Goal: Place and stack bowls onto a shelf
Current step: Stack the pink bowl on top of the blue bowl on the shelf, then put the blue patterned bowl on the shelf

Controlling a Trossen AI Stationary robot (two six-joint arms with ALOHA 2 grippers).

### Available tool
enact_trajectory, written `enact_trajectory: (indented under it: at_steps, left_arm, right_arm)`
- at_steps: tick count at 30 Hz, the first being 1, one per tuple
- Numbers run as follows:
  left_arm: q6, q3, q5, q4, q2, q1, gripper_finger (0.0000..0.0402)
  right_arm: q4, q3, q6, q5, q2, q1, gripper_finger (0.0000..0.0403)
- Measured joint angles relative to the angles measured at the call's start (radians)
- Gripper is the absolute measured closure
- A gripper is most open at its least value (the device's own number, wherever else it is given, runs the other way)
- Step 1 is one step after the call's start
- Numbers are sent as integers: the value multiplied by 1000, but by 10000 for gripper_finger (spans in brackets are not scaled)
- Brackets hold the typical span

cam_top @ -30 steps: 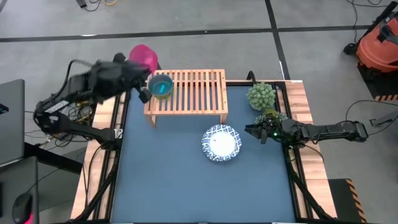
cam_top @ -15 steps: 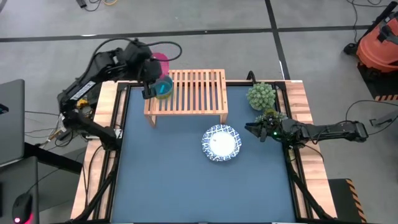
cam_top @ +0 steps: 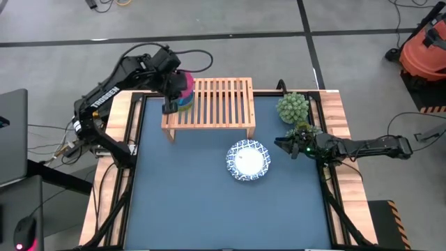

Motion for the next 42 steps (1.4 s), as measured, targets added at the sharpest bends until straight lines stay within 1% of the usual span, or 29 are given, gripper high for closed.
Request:
enact_trajectory:
  at_steps: [3,9,12,16,23,26,30,38,42]
  left_arm:
    - [-7,-50,-7,23,-29,-6,402]
    - [-6,-218,-22,181,-121,-9,402]
    - [-6,-273,-32,208,-144,-9,402]
    - [-7,-295,-29,176,-140,-9,402]
    - [-8,-294,-29,195,-140,-5,401]
    - [-6,-294,-14,194,-140,-2,397]
    - [-7,-294,-9,194,-140,-3,376]
    - [-6,-294,-13,203,-140,-2,305]
    - [-11,-279,-42,220,-141,-3,275]
  right_arm:
    - [0,0,0,0,0,0,184]
    - [0,0,0,0,0,0,184]
    - [0,0,2,0,0,0,184]
    - [0,0,2,0,0,0,184]
    - [2,0,2,16,0,0,184]
    - [3,0,2,18,0,0,184]
    - [3,0,1,18,0,0,184]
    - [2,0,1,17,0,0,184]
    - [2,0,0,17,0,0,184]
